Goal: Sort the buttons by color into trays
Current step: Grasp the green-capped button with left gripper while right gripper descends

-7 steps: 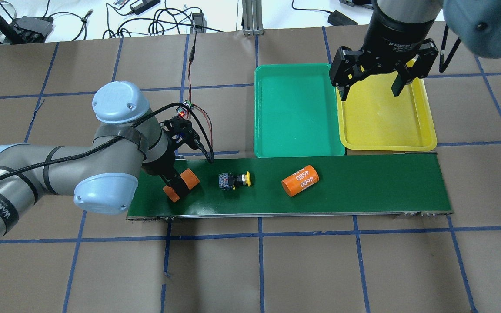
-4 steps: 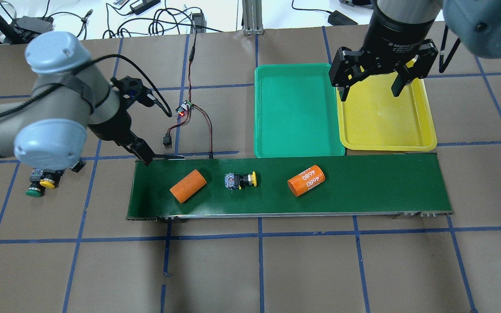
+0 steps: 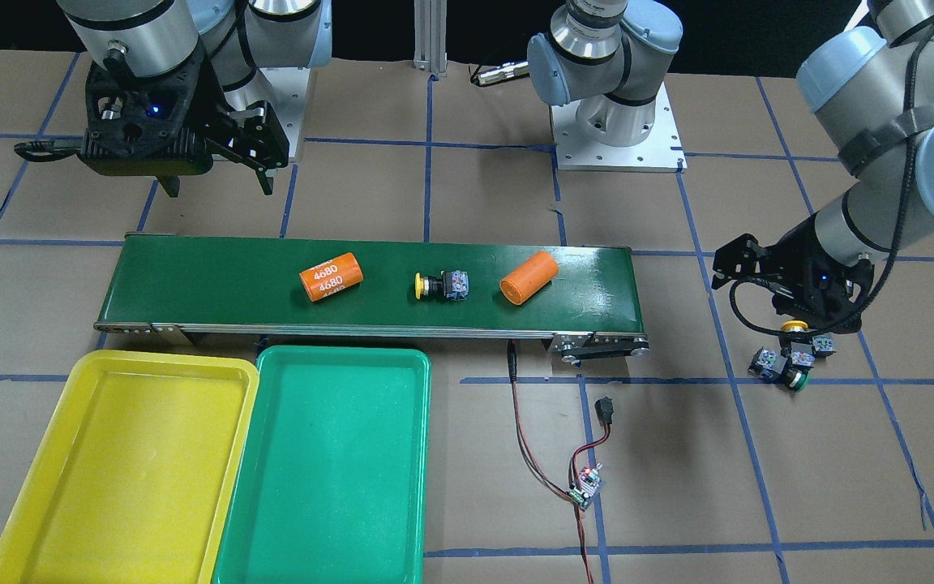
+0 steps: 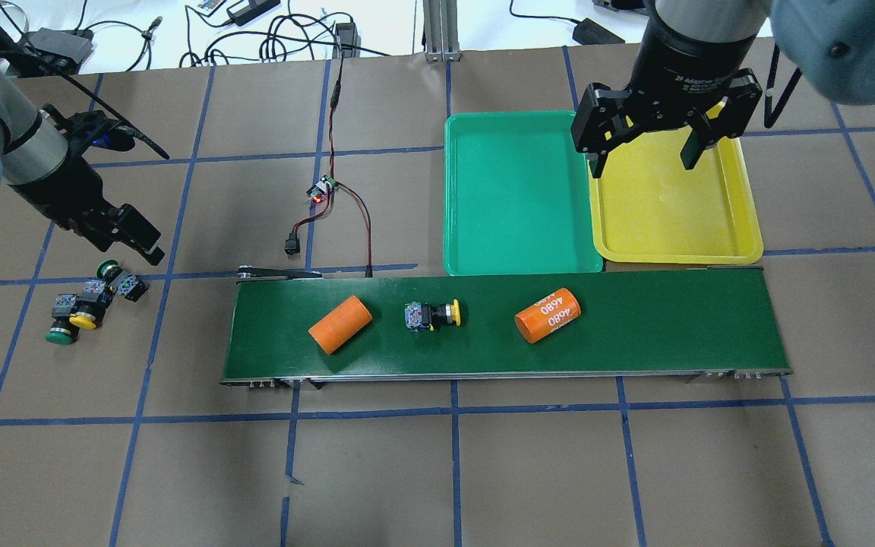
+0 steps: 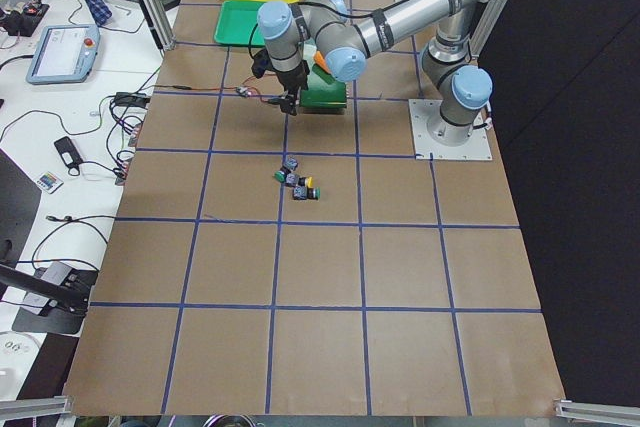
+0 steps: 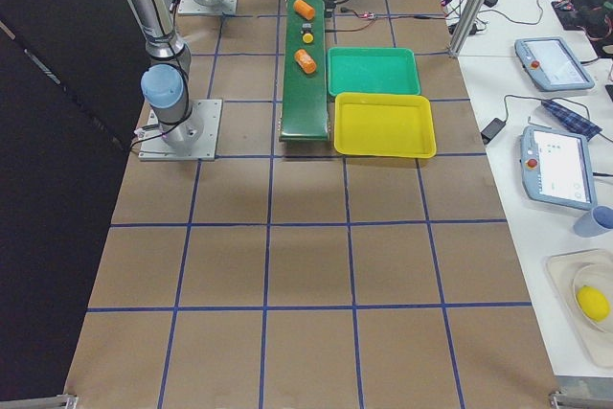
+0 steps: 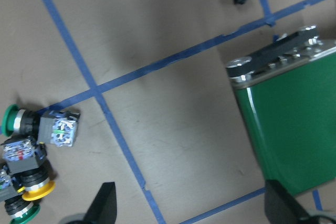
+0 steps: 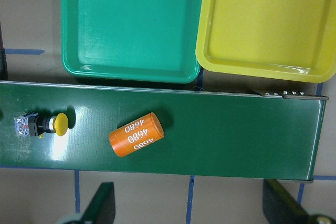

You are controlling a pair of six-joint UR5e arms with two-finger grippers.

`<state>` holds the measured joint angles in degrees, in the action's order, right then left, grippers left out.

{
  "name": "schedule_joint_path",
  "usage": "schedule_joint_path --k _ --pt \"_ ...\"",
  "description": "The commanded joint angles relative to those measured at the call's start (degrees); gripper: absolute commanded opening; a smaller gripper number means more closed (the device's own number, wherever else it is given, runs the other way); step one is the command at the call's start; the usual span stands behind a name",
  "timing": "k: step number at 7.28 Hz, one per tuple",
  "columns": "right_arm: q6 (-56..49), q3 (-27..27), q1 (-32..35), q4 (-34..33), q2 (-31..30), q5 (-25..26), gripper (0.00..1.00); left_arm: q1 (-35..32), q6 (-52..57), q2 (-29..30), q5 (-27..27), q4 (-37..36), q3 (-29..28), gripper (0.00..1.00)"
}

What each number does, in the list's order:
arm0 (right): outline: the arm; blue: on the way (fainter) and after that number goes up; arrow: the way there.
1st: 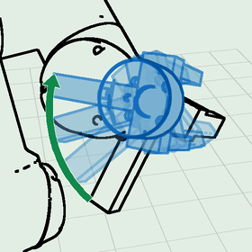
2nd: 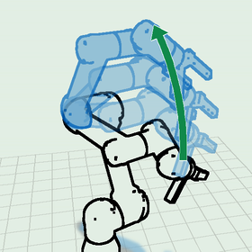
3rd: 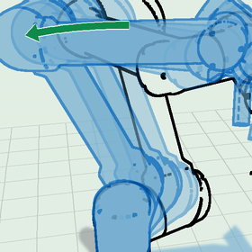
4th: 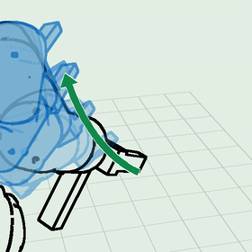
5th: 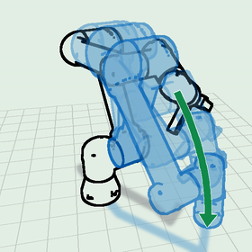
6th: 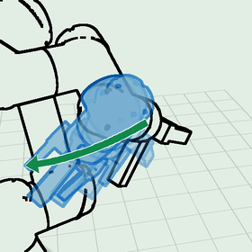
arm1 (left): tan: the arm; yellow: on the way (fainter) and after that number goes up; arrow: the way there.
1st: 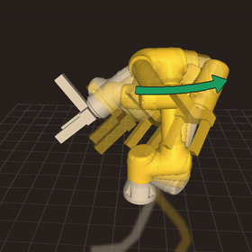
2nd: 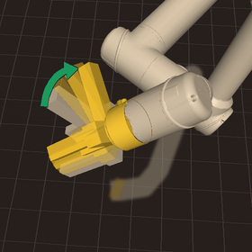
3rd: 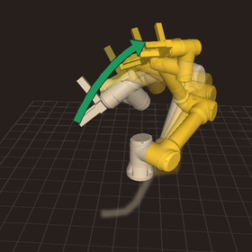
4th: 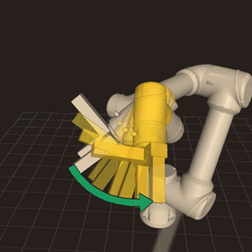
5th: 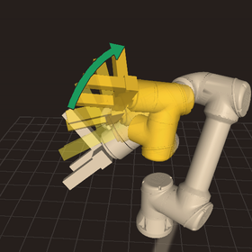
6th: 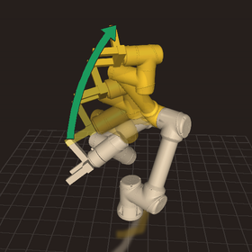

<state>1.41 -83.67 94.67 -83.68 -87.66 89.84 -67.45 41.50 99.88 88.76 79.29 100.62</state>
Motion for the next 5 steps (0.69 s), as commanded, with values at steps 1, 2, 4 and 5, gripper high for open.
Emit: schedule_joint_path --k 1,2,4,5 --pt "0.0 -0.1 0.1 0.1 -0.2 0.1 1.00 2.8 0.2 3.8 0.0 -4.7 0.0 1.00" --pt "0.0 -0.8 0.2 0.0 -1.4 0.2 1.00 3.2 0.0 5.2 0.7 -6.2 0.4 1.00" --pt "-0.6 -2.1 0.2 -0.3 -2.9 0.5 1.00 5.9 0.9 9.7 5.3 -14.1 0.1 1.00" --pt "0.0 -2.2 0.1 -0.1 -2.8 0.6 1.00 6.0 0.7 11.7 5.3 -15.9 -0.5 1.00"
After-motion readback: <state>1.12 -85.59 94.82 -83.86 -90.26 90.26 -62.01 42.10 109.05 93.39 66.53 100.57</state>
